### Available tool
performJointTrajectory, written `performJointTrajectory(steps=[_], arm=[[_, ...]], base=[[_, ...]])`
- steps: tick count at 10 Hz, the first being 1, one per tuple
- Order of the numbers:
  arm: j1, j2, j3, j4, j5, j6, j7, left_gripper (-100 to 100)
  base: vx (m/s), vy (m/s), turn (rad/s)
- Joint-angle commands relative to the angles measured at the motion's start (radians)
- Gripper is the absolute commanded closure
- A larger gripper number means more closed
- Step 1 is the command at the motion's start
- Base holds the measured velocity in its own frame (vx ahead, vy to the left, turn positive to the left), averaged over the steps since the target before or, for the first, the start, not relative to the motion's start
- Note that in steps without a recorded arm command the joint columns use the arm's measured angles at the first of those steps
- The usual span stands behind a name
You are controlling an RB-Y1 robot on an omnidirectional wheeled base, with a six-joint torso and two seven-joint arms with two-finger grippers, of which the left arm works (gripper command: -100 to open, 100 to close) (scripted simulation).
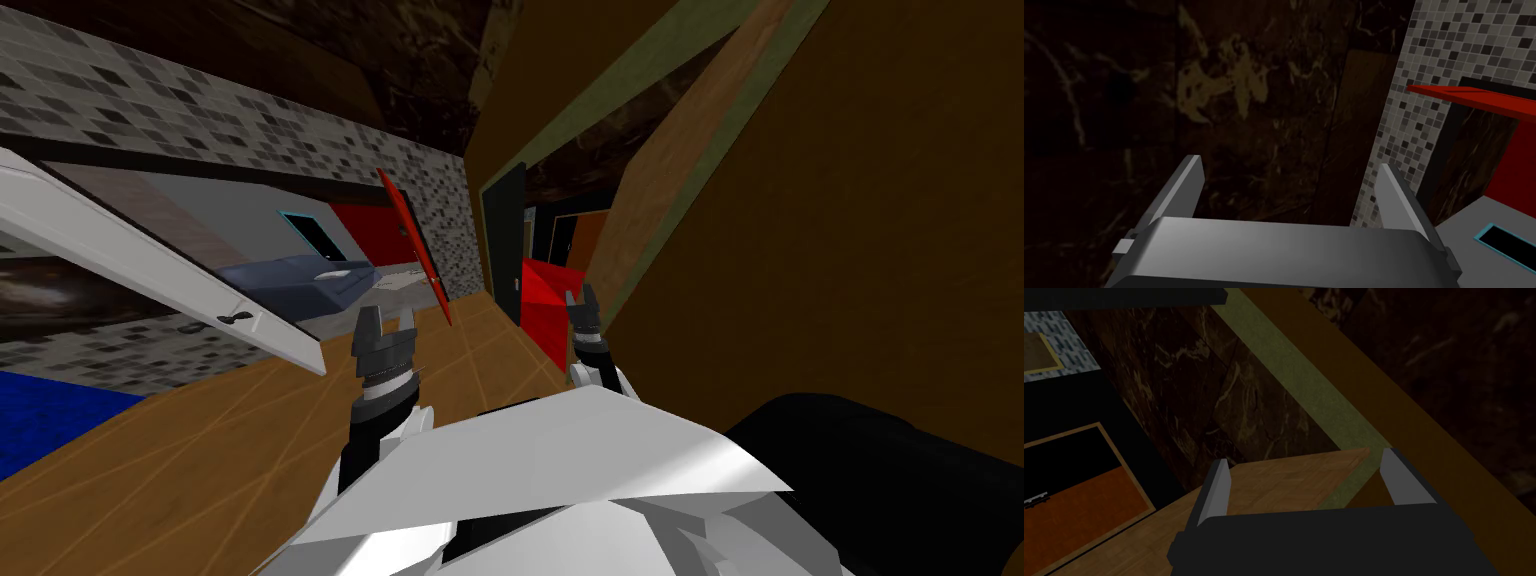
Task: Push the door open
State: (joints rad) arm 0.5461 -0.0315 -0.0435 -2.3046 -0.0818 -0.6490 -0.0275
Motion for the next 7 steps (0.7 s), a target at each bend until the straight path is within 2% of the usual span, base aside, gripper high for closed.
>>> performJointTrajectory(steps=[1, 7], arm=[[-0.001, 0.014, 0.002, 0.024, 0.006, -0.005, 0.002, -100], [-0.007, 0.066, 0.015, 0.147, 0.038, -0.03, 0.015, -100]], base=[[0.063, -0.004, -0.247], [0.152, 0.037, -0.256]])
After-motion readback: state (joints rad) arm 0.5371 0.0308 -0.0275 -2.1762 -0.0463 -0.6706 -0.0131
